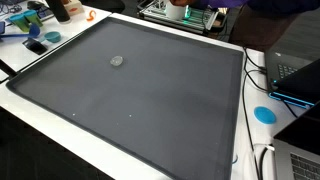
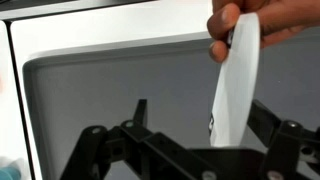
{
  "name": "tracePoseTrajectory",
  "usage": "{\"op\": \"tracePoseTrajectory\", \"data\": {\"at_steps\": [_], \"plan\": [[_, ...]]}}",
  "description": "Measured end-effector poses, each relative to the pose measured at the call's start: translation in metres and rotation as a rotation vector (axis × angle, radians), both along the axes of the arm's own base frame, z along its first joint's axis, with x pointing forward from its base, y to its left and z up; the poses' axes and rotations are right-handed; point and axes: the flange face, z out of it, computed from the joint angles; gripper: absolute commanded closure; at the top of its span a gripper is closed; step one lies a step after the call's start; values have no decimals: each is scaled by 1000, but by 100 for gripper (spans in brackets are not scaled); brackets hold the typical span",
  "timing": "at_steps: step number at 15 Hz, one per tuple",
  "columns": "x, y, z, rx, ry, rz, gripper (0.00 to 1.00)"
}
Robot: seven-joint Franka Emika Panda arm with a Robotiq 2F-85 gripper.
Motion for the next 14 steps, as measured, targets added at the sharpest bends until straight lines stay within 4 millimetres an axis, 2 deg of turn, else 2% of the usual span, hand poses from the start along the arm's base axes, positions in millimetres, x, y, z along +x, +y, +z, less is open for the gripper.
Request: {"op": "tracePoseTrajectory", "data": {"at_steps": [1,3,10,12,14], "plan": [[0,0,0,0,0,0,0],[0,0,0,2,0,1,27],[0,0,0,5,0,3,82],[0,0,0,5,0,3,96],[0,0,0,6,0,4,100]]}}
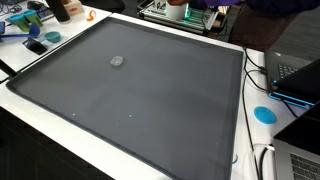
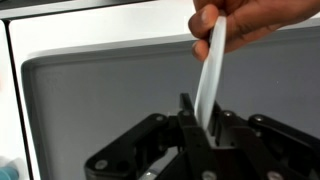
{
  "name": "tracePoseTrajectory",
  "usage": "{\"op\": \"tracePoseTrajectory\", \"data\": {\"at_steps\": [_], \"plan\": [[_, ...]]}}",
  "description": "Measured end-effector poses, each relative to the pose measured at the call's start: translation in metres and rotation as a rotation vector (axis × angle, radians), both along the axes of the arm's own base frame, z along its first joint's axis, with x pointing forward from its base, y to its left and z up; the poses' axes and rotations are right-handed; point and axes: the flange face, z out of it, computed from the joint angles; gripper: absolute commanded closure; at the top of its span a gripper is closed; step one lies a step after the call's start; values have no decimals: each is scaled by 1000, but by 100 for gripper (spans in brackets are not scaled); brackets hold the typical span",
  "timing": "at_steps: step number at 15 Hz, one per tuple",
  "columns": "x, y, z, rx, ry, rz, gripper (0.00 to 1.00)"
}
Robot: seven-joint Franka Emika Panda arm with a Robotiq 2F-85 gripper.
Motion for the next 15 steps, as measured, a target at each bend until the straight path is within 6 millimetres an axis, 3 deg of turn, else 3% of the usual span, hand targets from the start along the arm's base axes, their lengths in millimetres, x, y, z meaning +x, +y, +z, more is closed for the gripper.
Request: {"op": "tracePoseTrajectory", "data": {"at_steps": [15], "plan": [[0,1,0,4,1,11,96]]}}
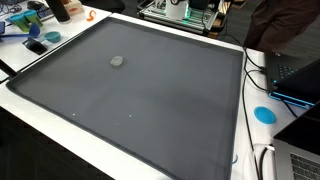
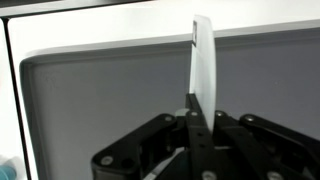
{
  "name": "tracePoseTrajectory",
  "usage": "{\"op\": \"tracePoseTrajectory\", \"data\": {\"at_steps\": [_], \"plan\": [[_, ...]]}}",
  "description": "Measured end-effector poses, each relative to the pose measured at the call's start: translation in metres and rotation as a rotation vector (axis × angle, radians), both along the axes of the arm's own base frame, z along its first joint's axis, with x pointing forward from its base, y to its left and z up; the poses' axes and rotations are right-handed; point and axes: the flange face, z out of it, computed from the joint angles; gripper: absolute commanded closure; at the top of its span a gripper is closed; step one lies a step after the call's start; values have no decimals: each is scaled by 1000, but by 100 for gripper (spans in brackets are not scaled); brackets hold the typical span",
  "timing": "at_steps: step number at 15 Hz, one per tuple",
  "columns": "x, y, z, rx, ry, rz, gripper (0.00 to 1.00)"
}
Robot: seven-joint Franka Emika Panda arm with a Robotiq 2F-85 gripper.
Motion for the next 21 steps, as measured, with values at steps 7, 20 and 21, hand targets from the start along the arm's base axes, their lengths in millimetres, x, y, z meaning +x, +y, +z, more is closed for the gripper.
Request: {"op": "tracePoseTrajectory", "data": {"at_steps": [7,20,21], "plan": [[0,0,0,0,0,1,96],[50,28,48,-78,-121,127,99],[58,31,55,-91,-138,142,99]]}}
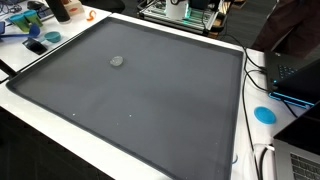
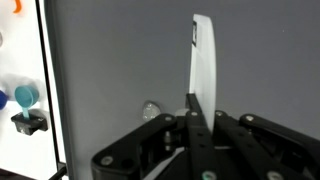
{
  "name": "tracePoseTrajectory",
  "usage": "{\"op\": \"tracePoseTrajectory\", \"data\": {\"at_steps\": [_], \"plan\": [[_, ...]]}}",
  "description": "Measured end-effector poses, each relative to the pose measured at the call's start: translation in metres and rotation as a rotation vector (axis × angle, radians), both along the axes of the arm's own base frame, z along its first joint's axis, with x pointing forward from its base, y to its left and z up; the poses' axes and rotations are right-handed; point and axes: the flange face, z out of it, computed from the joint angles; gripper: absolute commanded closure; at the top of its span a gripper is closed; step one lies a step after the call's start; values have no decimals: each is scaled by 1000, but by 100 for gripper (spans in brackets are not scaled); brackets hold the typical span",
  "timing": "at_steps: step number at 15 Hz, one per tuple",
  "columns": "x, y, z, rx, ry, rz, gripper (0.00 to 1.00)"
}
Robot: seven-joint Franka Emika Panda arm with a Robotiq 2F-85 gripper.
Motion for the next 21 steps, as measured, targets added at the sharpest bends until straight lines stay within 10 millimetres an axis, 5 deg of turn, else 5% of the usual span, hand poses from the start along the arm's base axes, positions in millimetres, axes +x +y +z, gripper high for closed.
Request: {"op": "tracePoseTrajectory", "data": {"at_steps": [7,15,21], "plan": [[61,11,16,-127,-79,110,99],[128,16,-29,-218,-103,202,99],[155,9,-52,-222,-93,195,96]]}}
